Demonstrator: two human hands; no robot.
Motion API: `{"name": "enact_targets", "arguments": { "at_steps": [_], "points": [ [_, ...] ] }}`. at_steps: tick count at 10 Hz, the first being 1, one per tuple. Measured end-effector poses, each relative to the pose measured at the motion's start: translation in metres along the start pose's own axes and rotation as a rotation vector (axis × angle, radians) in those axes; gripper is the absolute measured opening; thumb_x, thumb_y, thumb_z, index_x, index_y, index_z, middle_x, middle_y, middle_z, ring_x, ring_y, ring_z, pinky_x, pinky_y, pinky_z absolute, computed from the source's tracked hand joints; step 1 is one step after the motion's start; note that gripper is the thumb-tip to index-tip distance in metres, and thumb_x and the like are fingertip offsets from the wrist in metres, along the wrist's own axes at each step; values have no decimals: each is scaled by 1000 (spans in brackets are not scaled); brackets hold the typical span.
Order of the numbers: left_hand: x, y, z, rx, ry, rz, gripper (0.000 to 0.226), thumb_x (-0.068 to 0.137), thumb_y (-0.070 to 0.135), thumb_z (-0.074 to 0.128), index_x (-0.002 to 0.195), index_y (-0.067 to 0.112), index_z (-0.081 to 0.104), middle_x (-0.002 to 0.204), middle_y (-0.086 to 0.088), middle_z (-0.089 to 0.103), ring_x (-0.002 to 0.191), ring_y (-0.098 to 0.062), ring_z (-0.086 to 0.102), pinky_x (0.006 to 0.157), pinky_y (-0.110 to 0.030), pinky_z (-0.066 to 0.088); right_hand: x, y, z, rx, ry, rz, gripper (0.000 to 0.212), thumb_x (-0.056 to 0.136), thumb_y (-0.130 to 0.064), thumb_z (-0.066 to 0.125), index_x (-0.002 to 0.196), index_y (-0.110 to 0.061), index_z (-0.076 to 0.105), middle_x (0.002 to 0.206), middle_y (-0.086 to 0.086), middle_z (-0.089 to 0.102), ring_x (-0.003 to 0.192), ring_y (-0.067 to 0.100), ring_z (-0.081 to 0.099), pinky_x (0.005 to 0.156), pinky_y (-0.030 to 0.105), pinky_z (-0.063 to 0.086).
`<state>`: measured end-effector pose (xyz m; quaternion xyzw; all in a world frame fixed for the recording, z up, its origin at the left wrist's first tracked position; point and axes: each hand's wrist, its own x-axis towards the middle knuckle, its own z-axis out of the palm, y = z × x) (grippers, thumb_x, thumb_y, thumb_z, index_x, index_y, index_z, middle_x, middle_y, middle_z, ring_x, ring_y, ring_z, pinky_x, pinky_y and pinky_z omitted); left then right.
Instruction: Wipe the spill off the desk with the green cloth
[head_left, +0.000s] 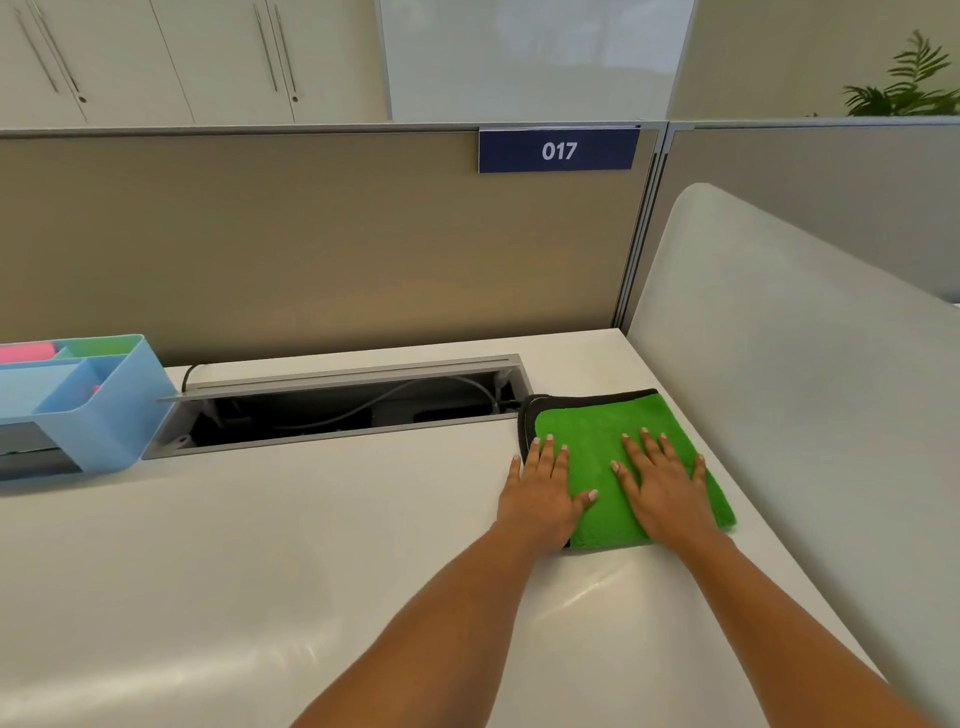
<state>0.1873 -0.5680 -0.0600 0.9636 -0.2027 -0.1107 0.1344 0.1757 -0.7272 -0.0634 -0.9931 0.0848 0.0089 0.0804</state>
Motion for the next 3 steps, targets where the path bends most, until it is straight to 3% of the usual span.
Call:
{"name": "enact_targets", "arguments": {
  "at_steps": [1,2,3],
  "points": [
    [-5,1,-5,-2,15,-8,86,82,66,-5,148,11,-1,159,-8,-7,147,-20,-10,120,-41,-3,0,-1,-4,-26,-51,19,56,97,-47,18,149,-27,7,160,1,4,148,20,1,117,54,2],
    [-11,2,-10,-23,98,-6,125,41,70,-35,147,12,-2,159,-8,-7,147,-20,-10,119,-40,-3,-6,-6,-10,-50,-72,25,57,97,-49,17,149,-28,5,160,1,3,148,21,1,116,56,3],
    [-12,-2,-27,-27,170,-33,122,43,67,-35,147,11,-4,159,-7,-9,147,-20,-12,119,-39,-5,-14,-14,-16,-53,-68,-1,57,97,-49,17,149,-29,5,160,0,2,148,21,0,115,58,4]
  ]
}}
